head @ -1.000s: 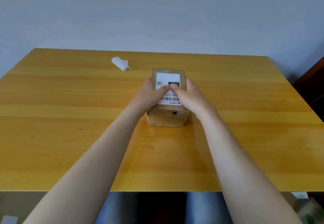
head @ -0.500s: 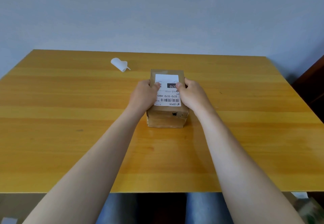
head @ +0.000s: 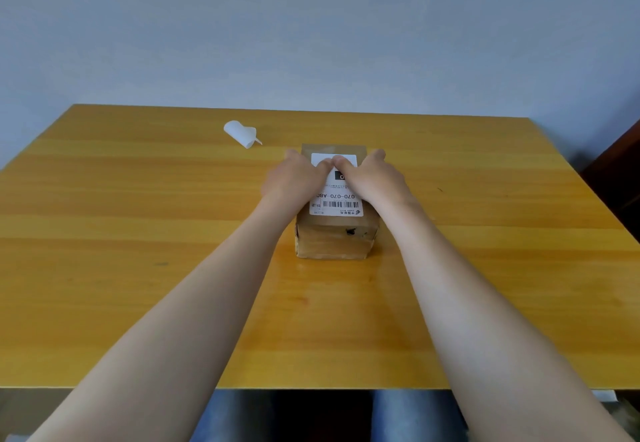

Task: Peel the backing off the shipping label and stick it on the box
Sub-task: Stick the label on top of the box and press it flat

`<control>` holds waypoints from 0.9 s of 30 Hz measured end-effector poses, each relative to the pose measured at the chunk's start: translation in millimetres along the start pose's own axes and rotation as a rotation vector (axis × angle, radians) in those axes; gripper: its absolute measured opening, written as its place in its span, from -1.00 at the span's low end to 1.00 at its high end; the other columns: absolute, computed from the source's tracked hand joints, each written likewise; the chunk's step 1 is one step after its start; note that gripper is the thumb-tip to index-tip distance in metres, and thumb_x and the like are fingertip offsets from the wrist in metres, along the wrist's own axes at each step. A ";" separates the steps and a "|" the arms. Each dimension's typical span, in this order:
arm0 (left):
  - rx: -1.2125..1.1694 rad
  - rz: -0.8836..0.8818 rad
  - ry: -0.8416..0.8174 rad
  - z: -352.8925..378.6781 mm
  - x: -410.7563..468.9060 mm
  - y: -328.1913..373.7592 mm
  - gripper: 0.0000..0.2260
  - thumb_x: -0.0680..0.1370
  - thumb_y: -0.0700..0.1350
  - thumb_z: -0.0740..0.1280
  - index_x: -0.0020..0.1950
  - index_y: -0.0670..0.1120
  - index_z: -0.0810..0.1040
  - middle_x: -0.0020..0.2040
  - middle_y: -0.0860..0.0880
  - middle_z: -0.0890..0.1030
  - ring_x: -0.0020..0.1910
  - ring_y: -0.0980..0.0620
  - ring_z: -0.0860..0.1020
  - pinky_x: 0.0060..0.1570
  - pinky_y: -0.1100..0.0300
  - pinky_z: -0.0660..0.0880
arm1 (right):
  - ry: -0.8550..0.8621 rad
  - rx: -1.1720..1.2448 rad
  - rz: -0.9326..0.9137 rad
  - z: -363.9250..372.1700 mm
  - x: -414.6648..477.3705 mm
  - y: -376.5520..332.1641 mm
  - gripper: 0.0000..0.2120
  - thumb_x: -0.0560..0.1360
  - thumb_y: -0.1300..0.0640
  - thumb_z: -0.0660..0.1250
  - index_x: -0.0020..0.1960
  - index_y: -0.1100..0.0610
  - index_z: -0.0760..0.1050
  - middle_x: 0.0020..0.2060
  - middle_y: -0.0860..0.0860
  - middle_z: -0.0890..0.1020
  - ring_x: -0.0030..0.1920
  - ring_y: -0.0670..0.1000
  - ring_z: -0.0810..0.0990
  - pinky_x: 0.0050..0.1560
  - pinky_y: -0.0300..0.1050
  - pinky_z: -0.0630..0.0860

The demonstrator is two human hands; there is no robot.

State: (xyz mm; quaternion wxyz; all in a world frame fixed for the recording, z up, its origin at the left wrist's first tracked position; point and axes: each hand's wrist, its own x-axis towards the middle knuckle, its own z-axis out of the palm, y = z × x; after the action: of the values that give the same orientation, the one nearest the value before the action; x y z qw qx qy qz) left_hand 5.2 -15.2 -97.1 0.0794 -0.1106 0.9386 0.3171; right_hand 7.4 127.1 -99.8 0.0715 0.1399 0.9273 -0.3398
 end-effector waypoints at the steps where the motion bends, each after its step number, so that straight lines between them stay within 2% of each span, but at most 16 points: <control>1: 0.017 -0.011 0.013 0.2 1.6 2.1 -0.32 0.60 0.37 0.19 0.43 -0.17 0.34 0.20 -0.15 0.61 0.21 -0.22 0.57 -0.01 0.01 0.43 | 0.003 -0.007 0.014 -0.6 2.6 -1.4 -0.22 0.61 -0.39 0.19 0.50 0.23 0.26 0.14 0.13 0.62 0.27 0.25 0.60 0.01 0.05 0.49; 3: 0.054 -0.016 0.030 0.4 3.5 6.4 -0.33 0.61 0.37 0.16 0.46 -0.15 0.35 0.26 -0.16 0.62 0.28 -0.25 0.56 0.00 0.01 0.41 | 0.017 -0.016 0.022 -3.0 6.3 -3.3 -0.24 0.60 -0.40 0.17 0.50 0.20 0.33 0.20 0.13 0.63 0.31 0.26 0.59 0.07 0.06 0.53; 6: 0.040 -0.022 0.034 -2.7 6.7 8.8 -0.46 0.67 0.25 0.11 0.47 -0.11 0.40 0.35 -0.17 0.58 0.35 -0.27 0.51 0.07 0.02 0.38 | 0.024 0.000 0.015 -6.9 13.0 -1.5 -0.35 0.63 -0.33 0.11 0.48 0.13 0.43 0.26 0.13 0.64 0.28 0.28 0.60 0.19 0.14 0.60; 9: -0.009 -0.024 0.019 -5.7 12.6 3.0 -0.63 0.69 0.17 0.05 0.26 -0.04 0.47 0.24 -0.17 0.62 0.20 -0.29 0.58 0.17 -0.04 0.53 | 0.033 0.004 -0.003 -8.5 18.2 2.8 -0.43 0.67 -0.27 0.07 0.39 0.13 0.50 0.24 0.15 0.66 0.24 0.28 0.62 0.12 0.07 0.57; 11: -0.018 -0.006 0.023 -7.0 12.5 -0.1 -0.70 0.70 0.15 0.01 0.13 0.00 0.42 0.18 -0.17 0.63 0.12 -0.30 0.61 0.15 -0.09 0.57 | 0.036 0.004 -0.017 -8.8 17.2 4.5 -0.47 0.67 -0.27 0.06 0.30 0.12 0.51 0.19 0.14 0.67 0.20 0.28 0.63 0.10 0.07 0.58; 13: -0.031 0.010 0.029 -8.8 10.7 -0.9 -0.72 0.70 0.14 0.00 0.10 0.00 0.40 0.16 -0.17 0.63 0.11 -0.30 0.60 0.15 -0.13 0.59 | 0.026 0.016 -0.028 -8.7 15.3 6.1 -0.51 0.67 -0.27 0.05 0.23 0.10 0.49 0.14 0.13 0.68 0.16 0.29 0.65 0.14 0.17 0.63; 15: -0.036 0.016 0.022 -9.9 7.6 -1.1 -0.68 0.70 0.15 0.01 0.15 -0.02 0.42 0.15 -0.16 0.63 0.10 -0.29 0.61 0.15 -0.15 0.60 | 0.003 0.034 -0.033 -8.8 13.0 7.6 -0.48 0.66 -0.28 0.06 0.27 0.12 0.48 0.13 0.13 0.68 0.14 0.30 0.67 0.14 0.23 0.65; 18: -0.014 0.022 -0.007 -10.0 2.9 -0.8 -0.57 0.67 0.24 0.08 0.28 -0.07 0.42 0.12 -0.13 0.63 0.06 -0.25 0.60 0.12 -0.11 0.60 | -0.040 0.069 -0.031 -10.8 5.1 7.0 -0.37 0.57 -0.37 0.20 0.34 0.13 0.43 0.10 0.09 0.68 0.09 0.23 0.69 0.06 0.21 0.69; 21: 0.018 0.044 -0.041 -10.4 -0.6 -0.9 -0.50 0.67 0.26 0.18 0.35 -0.13 0.38 0.04 -0.09 0.55 0.04 -0.17 0.53 -0.03 0.01 0.50 | -0.083 0.094 -0.034 -13.7 -2.1 6.2 -0.26 0.43 -0.44 0.41 0.33 0.10 0.41 0.09 0.02 0.68 0.05 0.13 0.71 -0.07 0.10 0.70; 22: 0.011 0.054 -0.061 -11.5 -1.8 -1.7 -0.49 0.66 0.25 0.21 0.36 -0.15 0.37 0.05 -0.09 0.55 0.07 -0.16 0.54 -0.04 0.01 0.48 | -0.106 0.125 -0.034 -16.1 -5.5 6.0 -0.27 0.40 -0.42 0.46 0.30 0.08 0.42 0.06 0.01 0.69 0.01 0.10 0.72 -0.15 0.04 0.69; 24: -0.037 0.075 -0.123 -14.8 -1.7 -7.3 -0.45 0.63 0.26 0.28 0.37 -0.16 0.36 0.14 -0.10 0.60 0.13 -0.16 0.61 0.05 -0.05 0.59 | -0.155 0.189 -0.046 -21.4 -11.3 7.1 -0.39 0.37 -0.35 0.56 0.19 0.01 0.47 0.01 -0.02 0.72 -0.06 0.04 0.75 -0.27 -0.06 0.65; 26: -0.082 0.094 -0.188 -19.6 -1.7 -15.0 -0.44 0.58 0.28 0.34 0.34 -0.13 0.37 0.16 -0.09 0.63 0.10 -0.16 0.65 0.12 -0.15 0.64 | -0.199 0.228 -0.075 -26.3 -15.5 9.4 -0.52 0.36 -0.28 0.62 0.05 -0.06 0.47 -0.03 -0.06 0.74 -0.10 -0.02 0.75 -0.29 -0.09 0.64; 27: -0.084 0.105 -0.216 -22.1 -2.5 -18.6 -0.44 0.57 0.29 0.36 0.31 -0.12 0.38 0.15 -0.09 0.64 0.11 -0.16 0.66 0.13 -0.18 0.64 | -0.220 0.239 -0.086 -28.3 -17.3 9.9 -0.51 0.34 -0.26 0.64 0.04 -0.07 0.47 -0.03 -0.08 0.73 -0.10 -0.05 0.74 -0.29 -0.10 0.63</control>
State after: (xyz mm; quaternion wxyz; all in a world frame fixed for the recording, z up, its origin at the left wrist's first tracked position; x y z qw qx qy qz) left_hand 10.7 -42.8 -89.9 0.1588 -0.0300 0.9149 0.3700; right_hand 25.8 149.1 -80.4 0.1405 0.0695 0.8720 -0.4638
